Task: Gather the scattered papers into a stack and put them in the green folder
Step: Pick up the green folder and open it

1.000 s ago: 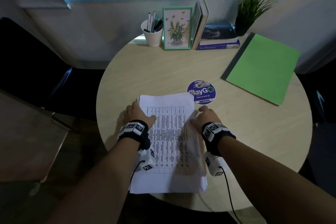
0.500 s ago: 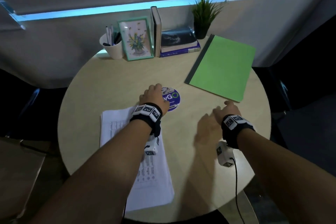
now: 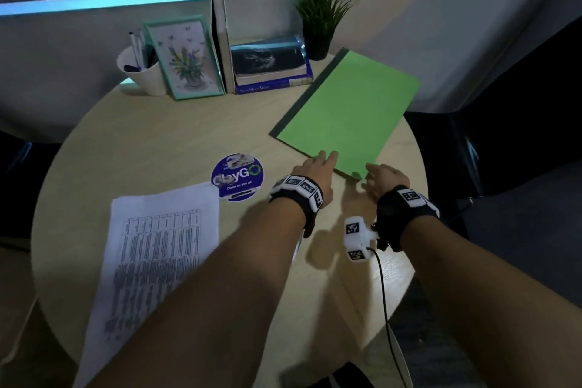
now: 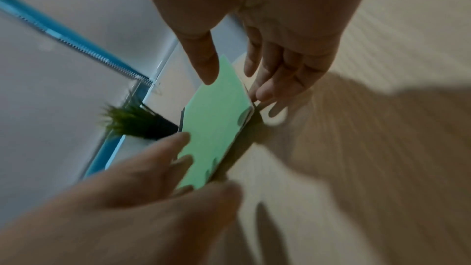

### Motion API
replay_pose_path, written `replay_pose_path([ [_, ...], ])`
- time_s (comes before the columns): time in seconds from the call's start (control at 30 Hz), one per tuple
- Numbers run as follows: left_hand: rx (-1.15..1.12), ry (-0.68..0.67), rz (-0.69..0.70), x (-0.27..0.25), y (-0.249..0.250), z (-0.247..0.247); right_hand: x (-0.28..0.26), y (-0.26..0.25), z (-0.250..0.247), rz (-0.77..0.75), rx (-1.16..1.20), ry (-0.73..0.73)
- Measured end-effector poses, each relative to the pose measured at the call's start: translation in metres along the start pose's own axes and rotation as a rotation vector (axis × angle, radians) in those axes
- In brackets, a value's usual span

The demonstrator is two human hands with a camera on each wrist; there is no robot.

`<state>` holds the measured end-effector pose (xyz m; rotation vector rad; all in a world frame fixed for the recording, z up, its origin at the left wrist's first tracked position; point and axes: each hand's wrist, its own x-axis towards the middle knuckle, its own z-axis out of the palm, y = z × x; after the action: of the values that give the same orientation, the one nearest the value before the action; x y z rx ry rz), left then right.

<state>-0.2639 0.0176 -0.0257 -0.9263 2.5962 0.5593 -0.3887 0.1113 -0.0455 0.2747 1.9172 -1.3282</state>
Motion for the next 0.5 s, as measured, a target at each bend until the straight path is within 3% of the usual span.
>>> replay_pose_path([
  [0.13, 0.018, -0.041, 0.036, 0.014, 0.019, 0.005, 0.003, -0.008, 0.001, 0.085, 0.101, -0.073],
  [0.33, 0.251, 0.11, 0.073, 0.01, 0.044, -0.018, 0.0, -0.012, 0.006, 0.101, 0.07, -0.142],
  [0.5, 0.218, 0.134, 0.069, -0.007, 0.045, -0.042, -0.014, -0.008, 0.003, 0.086, 0.176, -0.194],
])
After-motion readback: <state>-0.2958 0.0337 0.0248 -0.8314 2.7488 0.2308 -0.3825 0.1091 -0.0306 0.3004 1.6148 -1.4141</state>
